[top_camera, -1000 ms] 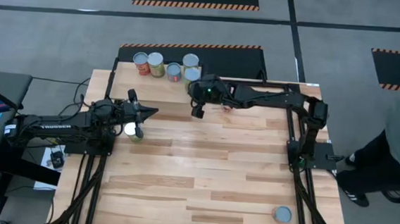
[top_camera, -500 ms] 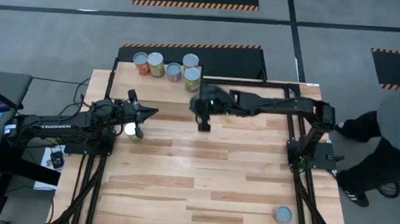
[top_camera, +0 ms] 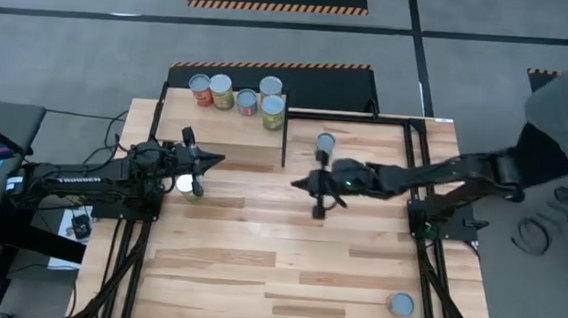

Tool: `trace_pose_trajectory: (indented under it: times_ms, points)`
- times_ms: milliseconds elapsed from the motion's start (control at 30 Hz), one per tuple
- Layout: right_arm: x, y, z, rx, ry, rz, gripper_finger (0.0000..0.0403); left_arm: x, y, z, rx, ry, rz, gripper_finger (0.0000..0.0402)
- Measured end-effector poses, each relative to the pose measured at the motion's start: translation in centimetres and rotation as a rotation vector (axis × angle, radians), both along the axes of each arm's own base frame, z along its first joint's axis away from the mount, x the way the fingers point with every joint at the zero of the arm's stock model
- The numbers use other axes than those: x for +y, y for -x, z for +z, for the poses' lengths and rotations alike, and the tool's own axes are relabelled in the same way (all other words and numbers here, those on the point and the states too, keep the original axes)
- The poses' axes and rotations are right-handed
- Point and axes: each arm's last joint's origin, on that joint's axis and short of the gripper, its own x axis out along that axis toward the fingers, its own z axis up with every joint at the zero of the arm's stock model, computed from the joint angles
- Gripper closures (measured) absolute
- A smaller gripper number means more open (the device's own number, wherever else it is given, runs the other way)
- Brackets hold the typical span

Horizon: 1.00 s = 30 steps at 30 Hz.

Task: Pick and place cans onto a shelf
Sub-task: Put the bottom canned orange on the shelf

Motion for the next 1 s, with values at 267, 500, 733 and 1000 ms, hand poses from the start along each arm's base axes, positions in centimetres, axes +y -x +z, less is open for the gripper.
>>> trace_pose_trajectory:
  times_ms: [267, 500, 733, 1000]
  points:
    - [5.8, 4.8, 0.9, 0.18, -0.259, 0.006, 0.0395, 0.0, 0.0, 0.0, 0.006, -0.02, -0.002, 0.0401]
    - [10.6, 8.7, -0.8, 0.466, -0.478, -0.186, 0.0395, 0.0, 0.0, 0.5, -0.028, -0.078, -0.003, 0.0401]
    - [16.6, 11.7, -1.6, 0.667, -0.715, -0.442, 0.0392, -0.2, -0.1, 0.4, -0.028, -0.065, -0.086, 0.0401]
    - [21.6, 13.0, -2.1, 0.822, -0.783, -0.71, 0.0361, -0.3, -0.1, 0.4, -0.042, -0.009, -0.103, 0.0401]
